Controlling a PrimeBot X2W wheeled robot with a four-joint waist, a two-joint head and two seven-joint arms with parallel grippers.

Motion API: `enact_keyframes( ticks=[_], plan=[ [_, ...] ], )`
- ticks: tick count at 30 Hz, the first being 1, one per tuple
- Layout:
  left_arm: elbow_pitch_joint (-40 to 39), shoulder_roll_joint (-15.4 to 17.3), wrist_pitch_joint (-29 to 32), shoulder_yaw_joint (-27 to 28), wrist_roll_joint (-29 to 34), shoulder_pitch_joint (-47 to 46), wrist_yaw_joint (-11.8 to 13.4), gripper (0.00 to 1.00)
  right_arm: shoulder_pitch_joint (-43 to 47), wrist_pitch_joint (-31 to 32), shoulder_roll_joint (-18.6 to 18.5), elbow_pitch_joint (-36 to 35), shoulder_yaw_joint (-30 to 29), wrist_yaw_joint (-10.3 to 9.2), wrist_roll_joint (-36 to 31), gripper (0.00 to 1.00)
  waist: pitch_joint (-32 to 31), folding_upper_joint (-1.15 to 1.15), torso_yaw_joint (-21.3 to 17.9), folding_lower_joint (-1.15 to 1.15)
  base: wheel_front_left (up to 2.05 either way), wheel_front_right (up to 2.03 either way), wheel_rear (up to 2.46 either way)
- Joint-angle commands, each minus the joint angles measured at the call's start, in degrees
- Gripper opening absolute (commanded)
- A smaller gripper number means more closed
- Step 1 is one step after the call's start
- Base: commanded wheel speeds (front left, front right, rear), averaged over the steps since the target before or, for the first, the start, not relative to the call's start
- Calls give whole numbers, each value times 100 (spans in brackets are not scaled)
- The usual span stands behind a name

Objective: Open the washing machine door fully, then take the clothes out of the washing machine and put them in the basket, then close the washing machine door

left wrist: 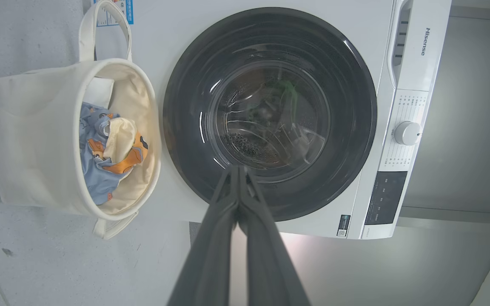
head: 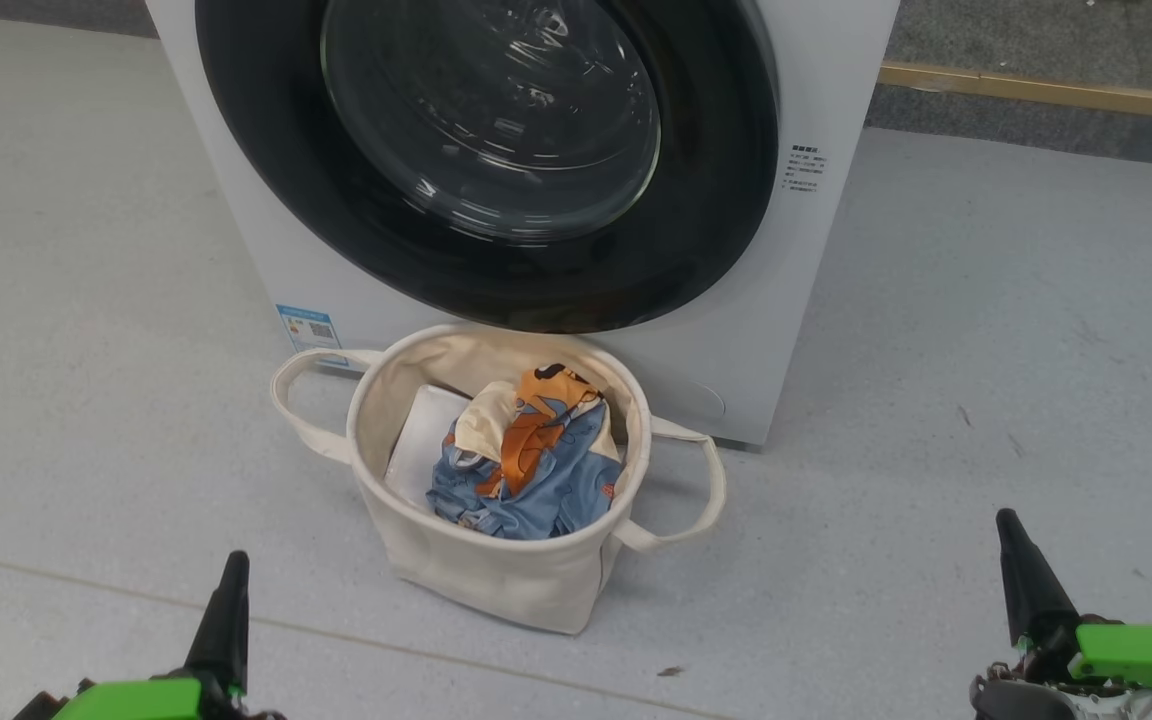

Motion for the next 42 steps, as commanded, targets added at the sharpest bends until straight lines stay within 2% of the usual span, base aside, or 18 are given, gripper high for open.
enact_keyframes(
  ticks=[1, 42],
  plan=[
    [-153, 33, 45, 194, -18, -256, -41, 0, -280, 48, -66, -179, 114, 1, 32, 0, 0, 0, 0, 0, 0, 0, 0],
    [-153, 33, 45, 194, -19, -256, -41, 0, -280, 48, -66, -179, 114, 1, 32, 0, 0, 0, 0, 0, 0, 0, 0]
  ],
)
